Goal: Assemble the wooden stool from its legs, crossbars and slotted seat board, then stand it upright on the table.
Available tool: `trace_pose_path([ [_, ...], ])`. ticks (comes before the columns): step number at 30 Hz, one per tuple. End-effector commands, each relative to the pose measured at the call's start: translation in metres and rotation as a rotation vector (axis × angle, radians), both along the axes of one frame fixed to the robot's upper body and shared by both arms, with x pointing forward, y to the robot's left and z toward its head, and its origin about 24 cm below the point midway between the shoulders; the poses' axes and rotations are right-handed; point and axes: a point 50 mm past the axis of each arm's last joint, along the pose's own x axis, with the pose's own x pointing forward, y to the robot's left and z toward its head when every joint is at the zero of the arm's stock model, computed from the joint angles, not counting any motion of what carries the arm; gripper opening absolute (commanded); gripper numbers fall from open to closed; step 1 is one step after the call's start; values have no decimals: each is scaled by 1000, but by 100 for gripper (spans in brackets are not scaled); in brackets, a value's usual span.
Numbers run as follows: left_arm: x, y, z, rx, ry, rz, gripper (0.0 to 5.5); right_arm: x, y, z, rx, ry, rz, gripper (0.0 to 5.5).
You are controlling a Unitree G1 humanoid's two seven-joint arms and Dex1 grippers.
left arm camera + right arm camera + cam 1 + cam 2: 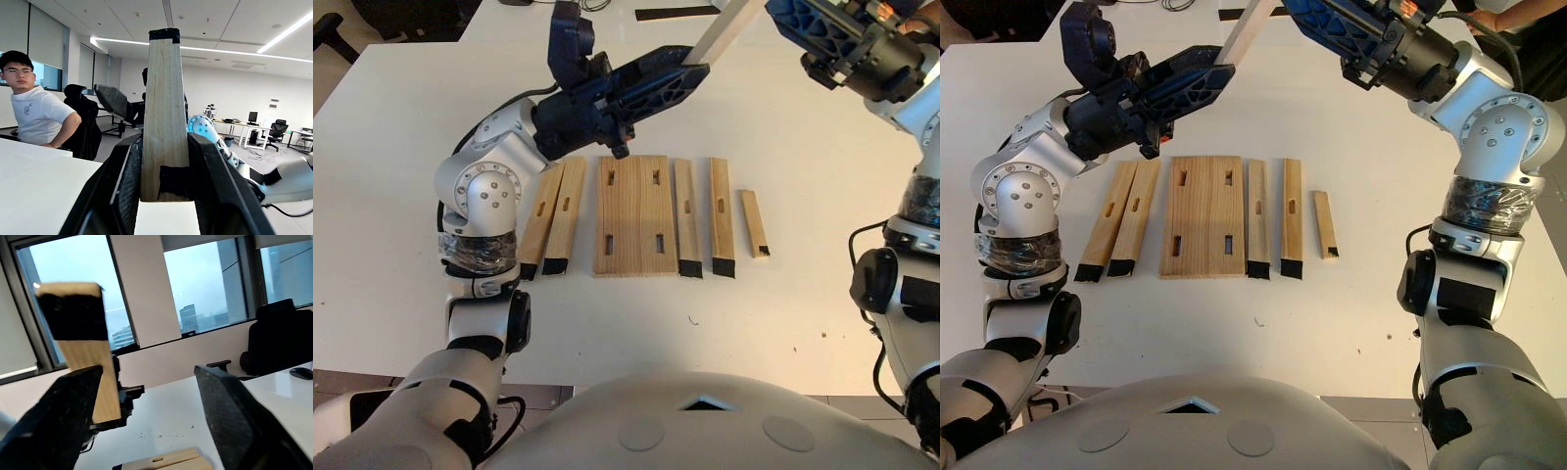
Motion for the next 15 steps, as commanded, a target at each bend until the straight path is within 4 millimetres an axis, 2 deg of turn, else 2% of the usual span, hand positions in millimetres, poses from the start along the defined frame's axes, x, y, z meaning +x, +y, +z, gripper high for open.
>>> trace_pose_path([
  [1,0,4,-4,53,9,-3,131,-7,1,0,-64,-31,39,346],
  [15,2,8,-18,158,-28,16,131,-11,-2,-3,-85,-52,66,346],
])
